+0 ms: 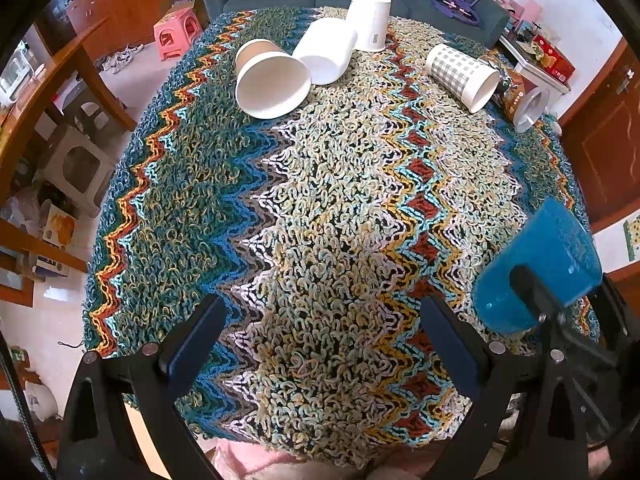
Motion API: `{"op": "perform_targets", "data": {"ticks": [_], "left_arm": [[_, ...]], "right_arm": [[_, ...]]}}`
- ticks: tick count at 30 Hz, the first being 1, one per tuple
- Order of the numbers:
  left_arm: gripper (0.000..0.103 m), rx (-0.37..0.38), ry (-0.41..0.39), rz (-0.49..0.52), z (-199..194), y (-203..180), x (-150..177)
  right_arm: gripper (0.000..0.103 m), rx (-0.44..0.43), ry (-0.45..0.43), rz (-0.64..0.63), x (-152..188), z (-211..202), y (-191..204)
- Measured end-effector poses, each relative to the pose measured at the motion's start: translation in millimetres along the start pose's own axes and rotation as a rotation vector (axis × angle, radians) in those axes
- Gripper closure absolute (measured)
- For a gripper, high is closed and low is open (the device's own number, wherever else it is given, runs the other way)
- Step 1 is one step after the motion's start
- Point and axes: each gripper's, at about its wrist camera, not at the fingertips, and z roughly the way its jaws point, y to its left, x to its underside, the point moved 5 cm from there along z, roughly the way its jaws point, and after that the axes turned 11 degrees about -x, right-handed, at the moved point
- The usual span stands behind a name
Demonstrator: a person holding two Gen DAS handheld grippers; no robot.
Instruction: Flip cup upright
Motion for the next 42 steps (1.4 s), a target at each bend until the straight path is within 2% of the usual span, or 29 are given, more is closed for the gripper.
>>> {"op": "perform_targets", "data": {"ticks": [4,6,10,17,22,31,33,36,42], "left_arm": [[0.005,0.002,-0.016,0.002,-5,-1,1],[0.005,0.003,-0.022,0.003,-8,-1,2],[0.005,0.004,-0.04,0.006,-14,-1,3],[0.005,-0.001,-0.088,0.018,-30,-3,5],[0.005,-0.003,-0.134,0.024,-48,-2,4],[0.005,0.009,-0.174,0.038,-84,-2,0],[0.005,0.016,-0.178,0.04,-92,-2,-1],[0.005,0.034,-0.182,0.043,-105,-3,-4],[0.005,0.026,-0.212,0.06,-130,-2,-8]], "right_arm": [[0.025,0.001,0.011,-0.029,5,-6,6],[0.023,-0.01,-0.002,-0.036,4,-11,9],[0.023,-0.011,-0.025,-0.044,1,-21,12],[0.023,-0.071,-0.072,-0.036,-1,-42,18],[0.023,-0.053,-0.106,-0.035,-10,-61,20],[0.023,0.067,-0.128,-0.09,-32,-98,33],[0.023,0.1,-0.101,-0.096,-38,-103,36],[0.023,0.051,-0.067,-0.041,-46,-109,38],[0.023,0.106,0.011,0.049,-55,-122,37]]}}
